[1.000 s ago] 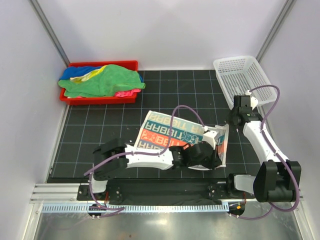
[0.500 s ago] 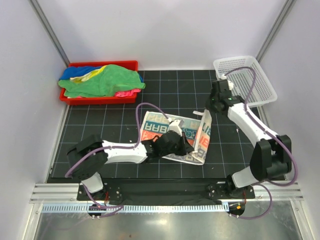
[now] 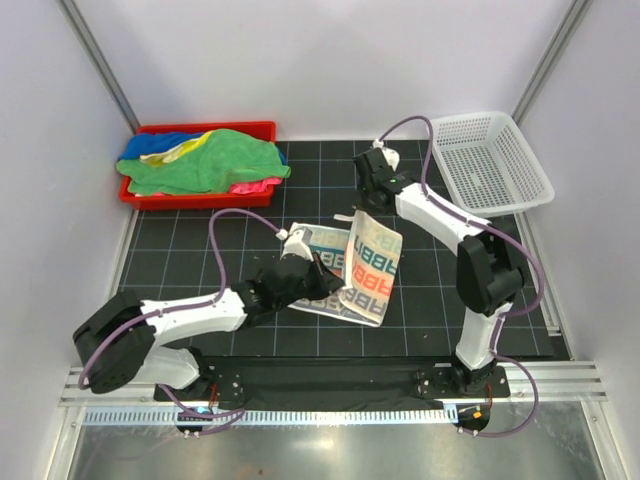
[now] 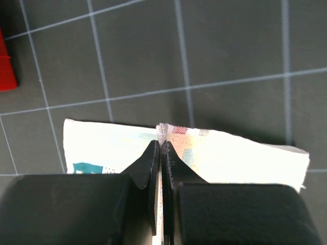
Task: Fold and stack the towels
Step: Fold the towel
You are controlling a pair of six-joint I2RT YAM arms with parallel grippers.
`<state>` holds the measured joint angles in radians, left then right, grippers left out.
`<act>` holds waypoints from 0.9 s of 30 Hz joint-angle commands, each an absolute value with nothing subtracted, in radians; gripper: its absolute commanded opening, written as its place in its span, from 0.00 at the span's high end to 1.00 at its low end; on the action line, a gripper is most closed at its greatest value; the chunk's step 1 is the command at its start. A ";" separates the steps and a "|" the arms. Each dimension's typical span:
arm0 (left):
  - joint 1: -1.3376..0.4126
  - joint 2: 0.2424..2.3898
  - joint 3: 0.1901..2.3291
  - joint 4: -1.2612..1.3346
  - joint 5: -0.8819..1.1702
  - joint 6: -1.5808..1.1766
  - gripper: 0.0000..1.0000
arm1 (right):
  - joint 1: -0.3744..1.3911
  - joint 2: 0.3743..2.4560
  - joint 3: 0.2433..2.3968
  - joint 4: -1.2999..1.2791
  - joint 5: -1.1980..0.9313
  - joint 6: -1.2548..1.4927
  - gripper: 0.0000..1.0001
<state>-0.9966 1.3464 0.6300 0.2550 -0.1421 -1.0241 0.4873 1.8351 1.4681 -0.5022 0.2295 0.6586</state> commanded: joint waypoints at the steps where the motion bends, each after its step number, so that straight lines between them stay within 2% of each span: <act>1: -0.960 1.278 0.594 0.195 -0.150 -1.037 1.00 | 0.518 1.890 1.589 -0.471 0.296 0.690 0.99; 10: -0.871 1.171 0.505 0.137 -0.147 -1.060 1.00 | 0.597 2.006 1.739 -0.511 0.327 0.718 0.99; 27: -0.816 1.012 0.397 0.049 -0.206 -1.112 1.00 | 0.678 2.135 1.910 -0.569 0.365 0.741 0.99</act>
